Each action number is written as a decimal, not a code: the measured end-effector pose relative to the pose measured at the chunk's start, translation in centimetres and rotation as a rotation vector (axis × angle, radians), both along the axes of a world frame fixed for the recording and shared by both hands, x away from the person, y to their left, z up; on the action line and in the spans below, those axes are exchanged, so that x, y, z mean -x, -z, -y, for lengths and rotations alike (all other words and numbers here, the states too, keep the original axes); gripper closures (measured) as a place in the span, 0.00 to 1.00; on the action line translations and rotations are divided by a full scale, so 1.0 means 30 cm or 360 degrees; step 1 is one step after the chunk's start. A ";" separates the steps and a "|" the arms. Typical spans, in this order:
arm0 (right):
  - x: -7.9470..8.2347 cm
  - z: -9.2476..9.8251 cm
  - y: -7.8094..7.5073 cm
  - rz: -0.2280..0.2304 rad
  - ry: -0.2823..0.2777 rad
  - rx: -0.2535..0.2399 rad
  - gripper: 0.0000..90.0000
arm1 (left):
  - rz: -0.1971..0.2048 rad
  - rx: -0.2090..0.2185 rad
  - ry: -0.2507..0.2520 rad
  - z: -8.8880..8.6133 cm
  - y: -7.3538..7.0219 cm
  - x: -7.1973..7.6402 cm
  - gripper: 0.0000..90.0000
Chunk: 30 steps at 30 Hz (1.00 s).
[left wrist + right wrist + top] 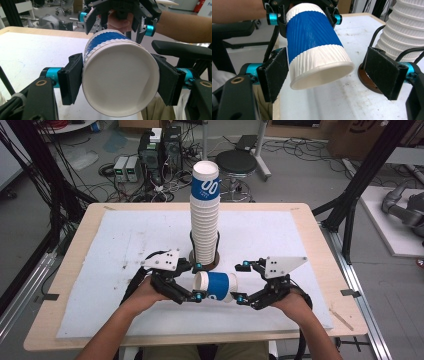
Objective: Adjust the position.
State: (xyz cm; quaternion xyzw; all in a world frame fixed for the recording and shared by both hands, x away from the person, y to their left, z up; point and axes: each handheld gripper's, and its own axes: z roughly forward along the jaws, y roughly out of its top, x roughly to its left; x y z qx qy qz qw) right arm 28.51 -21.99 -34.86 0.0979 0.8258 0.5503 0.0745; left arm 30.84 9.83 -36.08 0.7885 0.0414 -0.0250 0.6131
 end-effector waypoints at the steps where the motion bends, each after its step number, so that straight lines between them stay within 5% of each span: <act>1: 0.003 0.002 0.003 0.0003 0.0005 -0.0012 0.22 | 0.0003 0.0006 0.0002 -0.002 0.003 0.000 0.33; 17: 0.028 0.040 0.094 -0.0083 0.0050 -0.0086 0.22 | -0.0005 0.0108 0.0012 -0.026 0.035 0.010 0.33; 30: 0.033 0.014 0.128 -0.0160 -0.0017 -0.0098 0.21 | -0.0004 0.0139 0.0073 -0.004 0.033 0.023 0.33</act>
